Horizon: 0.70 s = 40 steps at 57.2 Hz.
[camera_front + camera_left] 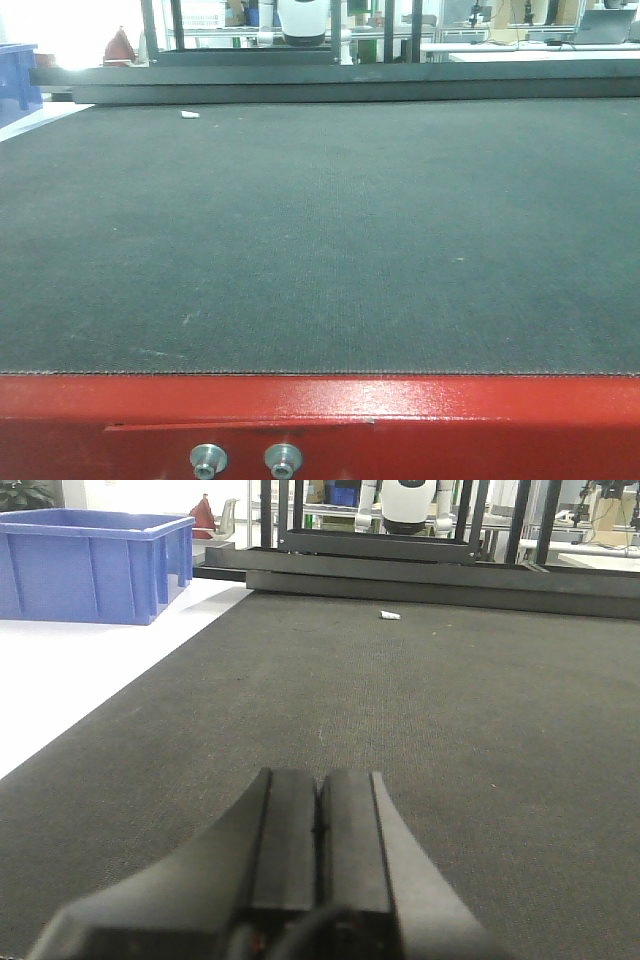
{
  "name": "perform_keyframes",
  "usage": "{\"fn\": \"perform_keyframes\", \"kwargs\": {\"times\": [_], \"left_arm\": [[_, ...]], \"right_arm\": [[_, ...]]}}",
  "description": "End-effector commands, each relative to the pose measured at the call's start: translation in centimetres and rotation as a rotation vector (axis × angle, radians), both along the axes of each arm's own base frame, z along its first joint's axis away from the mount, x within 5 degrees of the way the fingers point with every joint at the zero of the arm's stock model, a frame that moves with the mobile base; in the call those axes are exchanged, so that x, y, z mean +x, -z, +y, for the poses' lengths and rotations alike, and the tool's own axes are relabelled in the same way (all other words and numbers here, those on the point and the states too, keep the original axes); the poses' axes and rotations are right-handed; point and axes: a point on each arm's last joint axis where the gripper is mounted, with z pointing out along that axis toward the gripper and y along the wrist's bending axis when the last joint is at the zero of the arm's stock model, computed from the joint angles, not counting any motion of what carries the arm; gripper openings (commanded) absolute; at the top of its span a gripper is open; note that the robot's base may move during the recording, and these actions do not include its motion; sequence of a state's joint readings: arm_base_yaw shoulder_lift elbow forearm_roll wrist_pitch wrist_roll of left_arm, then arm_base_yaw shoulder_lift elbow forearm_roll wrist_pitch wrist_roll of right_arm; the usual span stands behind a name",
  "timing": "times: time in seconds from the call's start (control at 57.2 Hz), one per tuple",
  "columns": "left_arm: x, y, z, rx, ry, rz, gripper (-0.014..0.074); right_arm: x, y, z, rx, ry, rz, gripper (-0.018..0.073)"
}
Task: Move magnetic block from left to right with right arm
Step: 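Lift the red cube off the mat with the right gripper, then drive the base away from the first table holding the cube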
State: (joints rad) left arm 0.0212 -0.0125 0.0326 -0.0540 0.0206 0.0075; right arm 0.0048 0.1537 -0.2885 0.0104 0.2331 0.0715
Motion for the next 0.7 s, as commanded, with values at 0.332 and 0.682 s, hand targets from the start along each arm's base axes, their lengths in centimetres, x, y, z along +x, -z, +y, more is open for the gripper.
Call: {"fn": "perform_keyframes", "kwargs": {"times": [0.332, 0.682], "left_arm": [[-0.12, -0.53, 0.0, -0.009, 0.003, -0.085, -0.0126], [-0.12, -0.53, 0.0, -0.009, 0.003, -0.085, -0.0126]], "right_arm": [[-0.14, -1.83, -0.02, -0.015, 0.002, -0.116, 0.0329], [-0.14, -1.83, -0.02, -0.015, 0.002, -0.116, 0.0329]]}}
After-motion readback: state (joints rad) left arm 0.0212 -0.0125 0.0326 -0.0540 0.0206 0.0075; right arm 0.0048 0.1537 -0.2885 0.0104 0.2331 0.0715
